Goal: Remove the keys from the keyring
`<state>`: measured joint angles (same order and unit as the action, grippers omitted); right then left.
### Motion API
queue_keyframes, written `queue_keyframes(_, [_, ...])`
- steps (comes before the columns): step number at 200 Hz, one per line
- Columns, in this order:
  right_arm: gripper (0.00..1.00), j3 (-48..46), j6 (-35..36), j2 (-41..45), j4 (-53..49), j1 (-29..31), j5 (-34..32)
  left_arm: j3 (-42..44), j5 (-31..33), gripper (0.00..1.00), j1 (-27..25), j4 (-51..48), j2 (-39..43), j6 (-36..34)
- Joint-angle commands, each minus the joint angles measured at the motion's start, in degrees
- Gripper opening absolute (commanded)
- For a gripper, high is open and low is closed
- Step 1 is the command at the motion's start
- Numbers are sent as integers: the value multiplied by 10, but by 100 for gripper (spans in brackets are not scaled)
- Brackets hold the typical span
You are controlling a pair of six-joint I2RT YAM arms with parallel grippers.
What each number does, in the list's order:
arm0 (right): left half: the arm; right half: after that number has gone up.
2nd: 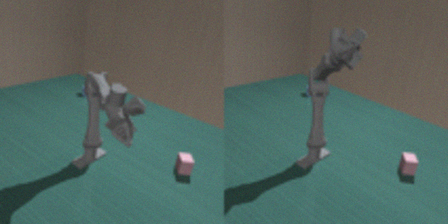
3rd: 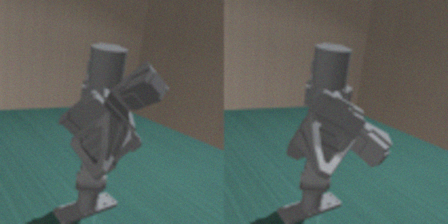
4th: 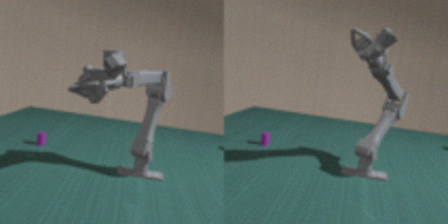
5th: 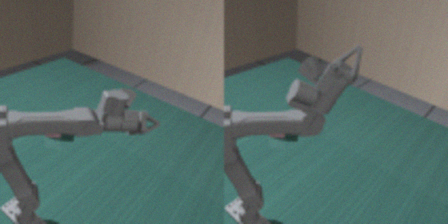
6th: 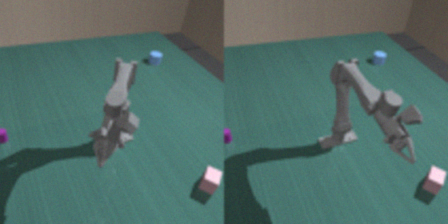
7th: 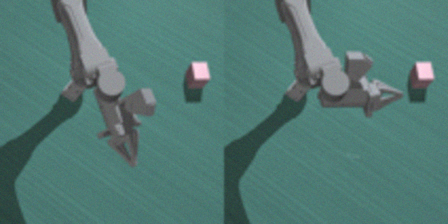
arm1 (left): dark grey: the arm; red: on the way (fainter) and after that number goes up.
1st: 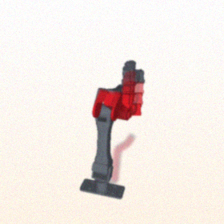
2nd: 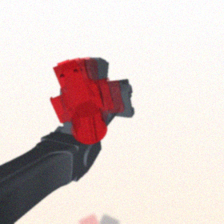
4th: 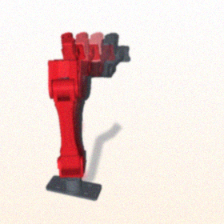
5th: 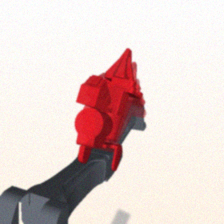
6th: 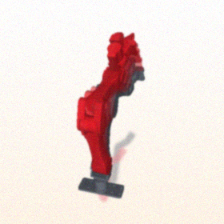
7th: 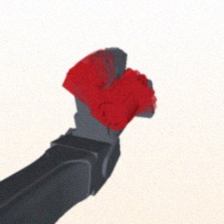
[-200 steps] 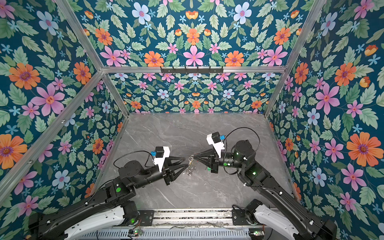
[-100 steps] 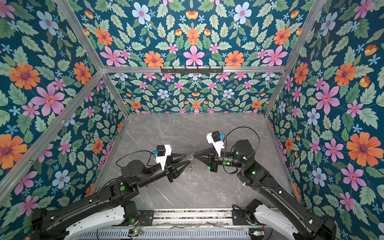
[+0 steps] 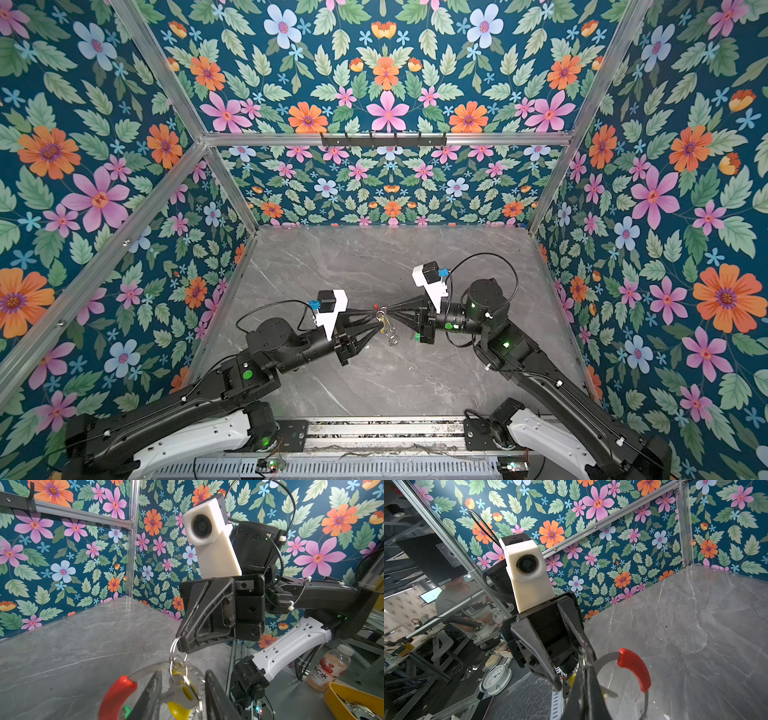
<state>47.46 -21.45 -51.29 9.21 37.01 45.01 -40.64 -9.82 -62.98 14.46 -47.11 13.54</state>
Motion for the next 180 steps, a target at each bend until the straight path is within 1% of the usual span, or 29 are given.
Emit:
queue_keyframes(1, [0,3,-4,1,31,1,7,-1,2,30,1,0,-3,2])
queue_keyframes(25, [0,5,-8,3,36,1,7,0,6,30,0,-4,-4,2])
queue_keyframes(45, [0,8,-8,4,36,1,8,0,15,24,1,-11,-3,0])
queue_keyframes(57, [0,10,-10,4,38,0,11,0,14,20,0,-11,-4,-2])
queue_keyframes(79, [0,10,-15,1,42,0,15,-3,13,9,0,-8,-7,-5])
queue_keyframes(91, [0,9,-16,1,44,0,15,-5,8,0,0,-4,-9,-8])
queue_keyframes(126, [0,-1,-19,-1,53,1,3,-15,-18,0,1,-5,-23,-13])
queue_keyframes(149, [0,-5,-21,-5,65,2,-1,-15,-53,0,0,-2,-36,0])
queue_keyframes(180, [0,-11,-34,-14,105,1,5,-15,-72,0,-1,-3,-54,12])
